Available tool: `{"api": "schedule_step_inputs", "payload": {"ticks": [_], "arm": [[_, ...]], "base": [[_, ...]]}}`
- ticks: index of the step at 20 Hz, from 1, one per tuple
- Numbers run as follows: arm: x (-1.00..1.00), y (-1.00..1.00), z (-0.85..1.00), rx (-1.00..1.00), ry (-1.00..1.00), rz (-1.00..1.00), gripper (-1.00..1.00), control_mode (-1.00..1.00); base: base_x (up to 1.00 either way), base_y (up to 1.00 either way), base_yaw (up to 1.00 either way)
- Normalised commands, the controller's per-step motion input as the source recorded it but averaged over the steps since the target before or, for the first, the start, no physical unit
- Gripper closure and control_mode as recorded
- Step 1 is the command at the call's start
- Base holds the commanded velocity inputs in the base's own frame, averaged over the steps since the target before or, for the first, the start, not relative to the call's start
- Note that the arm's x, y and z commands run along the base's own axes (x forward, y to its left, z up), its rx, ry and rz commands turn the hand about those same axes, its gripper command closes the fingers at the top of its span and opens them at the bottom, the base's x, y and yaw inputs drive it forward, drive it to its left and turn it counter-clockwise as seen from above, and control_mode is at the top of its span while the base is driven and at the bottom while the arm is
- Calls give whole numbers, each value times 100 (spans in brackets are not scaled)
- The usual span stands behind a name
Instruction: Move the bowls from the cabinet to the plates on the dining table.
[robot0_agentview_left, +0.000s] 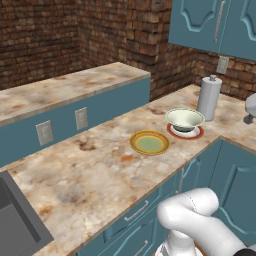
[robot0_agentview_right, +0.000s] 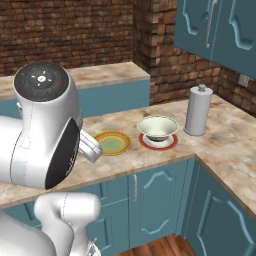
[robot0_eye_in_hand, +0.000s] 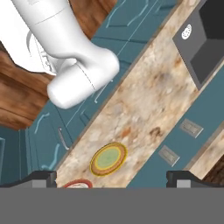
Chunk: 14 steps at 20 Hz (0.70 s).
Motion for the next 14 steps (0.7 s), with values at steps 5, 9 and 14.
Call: {"api": "schedule_step_inputs", "payload": {"ticks": [5,9,14], "arm": [[0,0,0,0,0,0,-100,100],[0,0,0,0,0,0,-100,100],[0,0,0,0,0,0,-100,100]], "base": [[-2,0,4],[-20,0,16],[-26,4,25]]}}
